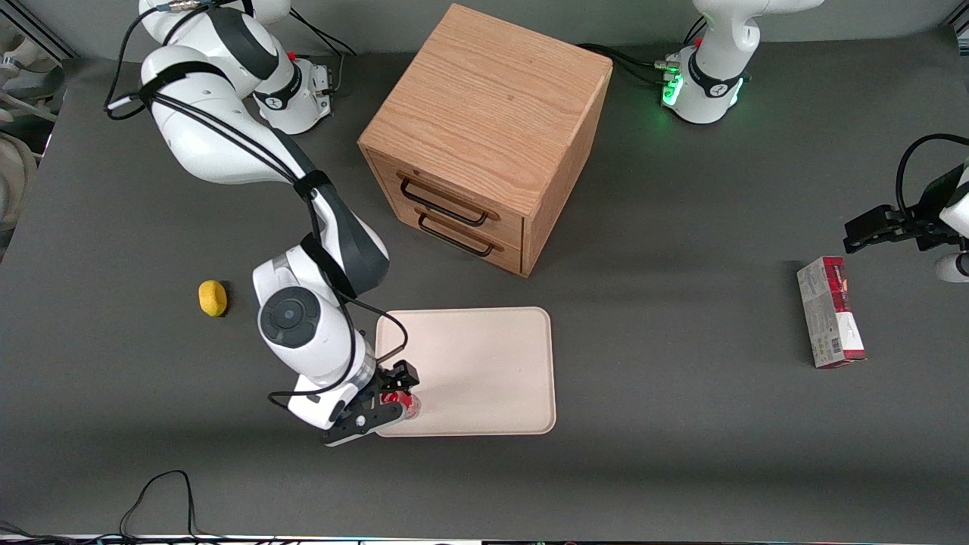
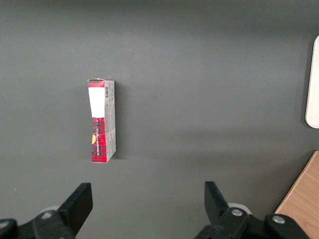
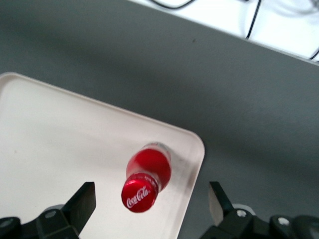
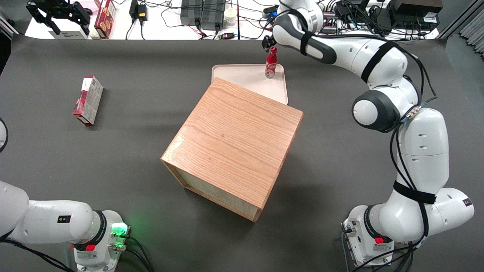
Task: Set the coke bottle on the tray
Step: 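Open the right gripper and raise it away from the tray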
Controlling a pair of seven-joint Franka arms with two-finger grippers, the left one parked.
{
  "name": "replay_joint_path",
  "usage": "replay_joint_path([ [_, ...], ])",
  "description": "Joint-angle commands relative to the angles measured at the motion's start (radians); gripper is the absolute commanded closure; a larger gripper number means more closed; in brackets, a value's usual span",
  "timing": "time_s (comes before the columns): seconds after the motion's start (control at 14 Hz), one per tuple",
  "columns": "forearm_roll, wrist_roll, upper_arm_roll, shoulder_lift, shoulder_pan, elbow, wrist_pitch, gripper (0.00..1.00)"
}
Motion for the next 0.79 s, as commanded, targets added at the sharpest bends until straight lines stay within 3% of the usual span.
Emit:
replay_joint_path([
  [0.0,0.070,0.021,0.008,-0.149,-0.054,-0.103,-0.080,0.00],
  [0.14,0.211,0.016,-0.018,-0.311,-0.107,-0.274,-0.082,0.00],
  [0.43,0.352,-0.040,-0.199,-0.687,-0.112,-0.690,-0.088,0.00],
  [0.57,0.400,-0.116,-0.284,-0.838,-0.108,-0.841,-0.131,0.00],
  [0.71,0.402,-0.128,-0.340,-0.941,-0.108,-0.901,-0.209,0.00],
])
